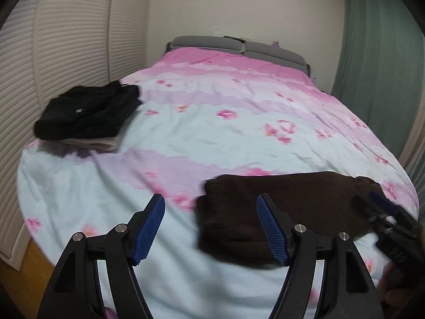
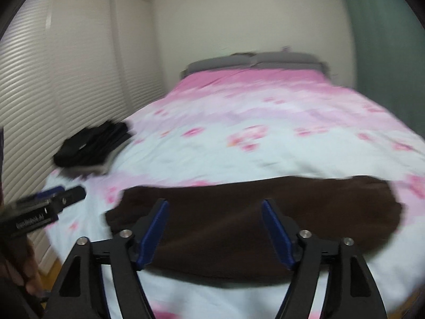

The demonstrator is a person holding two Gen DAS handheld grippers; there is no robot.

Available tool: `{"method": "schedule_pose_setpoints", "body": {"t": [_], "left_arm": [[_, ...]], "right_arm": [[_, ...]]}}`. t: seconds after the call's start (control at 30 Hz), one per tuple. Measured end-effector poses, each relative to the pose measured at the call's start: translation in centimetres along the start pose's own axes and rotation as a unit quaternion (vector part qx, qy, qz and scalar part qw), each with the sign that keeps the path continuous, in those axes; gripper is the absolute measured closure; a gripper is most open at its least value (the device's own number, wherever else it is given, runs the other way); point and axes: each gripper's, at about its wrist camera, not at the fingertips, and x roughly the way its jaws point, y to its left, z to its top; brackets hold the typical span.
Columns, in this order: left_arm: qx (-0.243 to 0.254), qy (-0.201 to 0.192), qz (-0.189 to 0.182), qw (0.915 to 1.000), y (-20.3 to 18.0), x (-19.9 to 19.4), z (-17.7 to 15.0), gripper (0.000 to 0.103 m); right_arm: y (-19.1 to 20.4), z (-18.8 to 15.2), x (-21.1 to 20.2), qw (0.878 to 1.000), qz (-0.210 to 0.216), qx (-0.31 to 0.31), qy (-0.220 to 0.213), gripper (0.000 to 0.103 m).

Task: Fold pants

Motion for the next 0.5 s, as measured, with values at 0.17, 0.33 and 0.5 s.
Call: {"method": "schedule_pose_setpoints", "body": {"t": [0.17, 0.33, 0.5], "left_arm": [[0.01, -0.009, -0.015, 0.9998, -5.8, 1.4, -0.5, 0.023], [0.029, -0.015, -0.023, 0.9992, -11.4, 3.2, -0.8, 0.018], [0.06, -0.01, -0.038, 0.9974, -17.1, 5.3, -0.6, 0.018]], "right_arm": [[-7.7, 0.2, -2.5, 0.996, -0.078, 0.049, -0.011, 0.02], [-14.9, -0.5, -2.4, 0.987, -0.115, 0.112, 0.005, 0.02], [-22.8, -1.6, -1.3, 0.969, -0.108, 0.22, 0.04, 0.02]]}}
